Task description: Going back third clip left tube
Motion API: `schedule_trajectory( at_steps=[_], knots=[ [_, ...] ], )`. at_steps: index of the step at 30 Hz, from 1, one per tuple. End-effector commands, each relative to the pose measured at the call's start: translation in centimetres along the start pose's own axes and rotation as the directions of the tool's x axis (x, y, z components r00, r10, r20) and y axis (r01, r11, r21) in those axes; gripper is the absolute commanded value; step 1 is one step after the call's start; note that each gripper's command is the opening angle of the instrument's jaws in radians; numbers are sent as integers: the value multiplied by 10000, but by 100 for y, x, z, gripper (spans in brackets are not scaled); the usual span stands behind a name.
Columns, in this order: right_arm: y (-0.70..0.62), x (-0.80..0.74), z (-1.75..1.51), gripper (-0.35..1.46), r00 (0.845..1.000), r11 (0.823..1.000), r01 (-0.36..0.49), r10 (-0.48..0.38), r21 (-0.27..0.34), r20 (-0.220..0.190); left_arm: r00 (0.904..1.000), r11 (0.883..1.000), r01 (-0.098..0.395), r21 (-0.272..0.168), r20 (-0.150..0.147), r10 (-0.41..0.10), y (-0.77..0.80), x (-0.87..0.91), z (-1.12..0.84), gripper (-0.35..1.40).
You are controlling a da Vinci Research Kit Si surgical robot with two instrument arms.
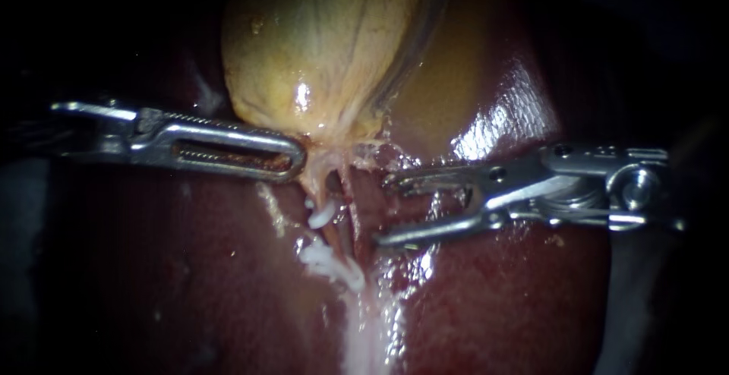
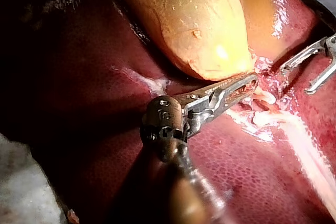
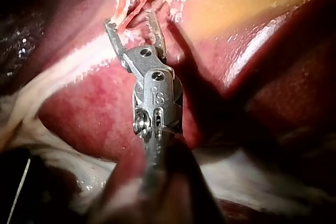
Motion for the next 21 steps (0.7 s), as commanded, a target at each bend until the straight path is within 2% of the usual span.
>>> schedule_trajectory(
  at_steps=[1, 7, 15, 21],
  knots=[
    [0, 0, -5, 50, 9999, 9999, 163, -163, 24, 8, 10000, 10000, -1, -3, 0, 1, 0, 0, 0, -35],
    [-2, 2, -25, 50, 9973, 9972, 732, -732, 130, 24, 10000, 10000, -1, -4, 0, 1, 0, 0, 0, -35],
    [-6, 1, -36, 50, 9952, 9950, 978, -979, 202, 32, 10000, 10000, -2, -4, 0, 2, -1, 1, 1, -35],
    [-8, 0, -40, 50, 9945, 9942, 1048, -1049, 233, 36, 10000, 10000, -33, 37, -28, 33, -9, -1, 12, -35]
  ],
)
